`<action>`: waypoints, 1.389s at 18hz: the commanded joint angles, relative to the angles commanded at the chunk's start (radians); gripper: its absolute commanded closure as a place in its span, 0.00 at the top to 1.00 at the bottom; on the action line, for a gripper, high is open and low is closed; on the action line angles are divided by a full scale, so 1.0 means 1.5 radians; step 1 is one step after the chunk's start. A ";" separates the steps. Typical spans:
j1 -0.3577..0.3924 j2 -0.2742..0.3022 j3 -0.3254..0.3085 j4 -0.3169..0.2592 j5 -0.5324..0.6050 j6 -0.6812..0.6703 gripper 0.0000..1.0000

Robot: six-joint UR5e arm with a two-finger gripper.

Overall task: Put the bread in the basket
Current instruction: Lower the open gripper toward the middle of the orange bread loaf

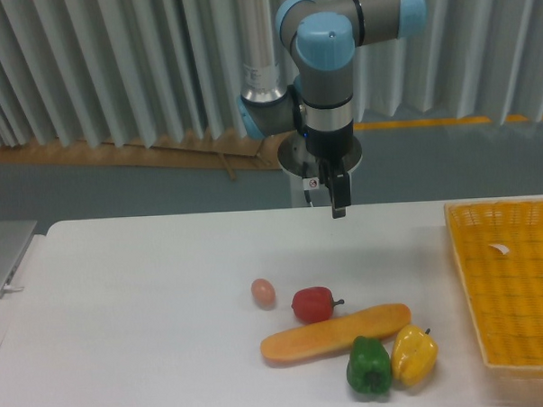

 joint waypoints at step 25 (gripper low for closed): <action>-0.005 -0.094 0.001 0.105 0.005 -0.051 1.00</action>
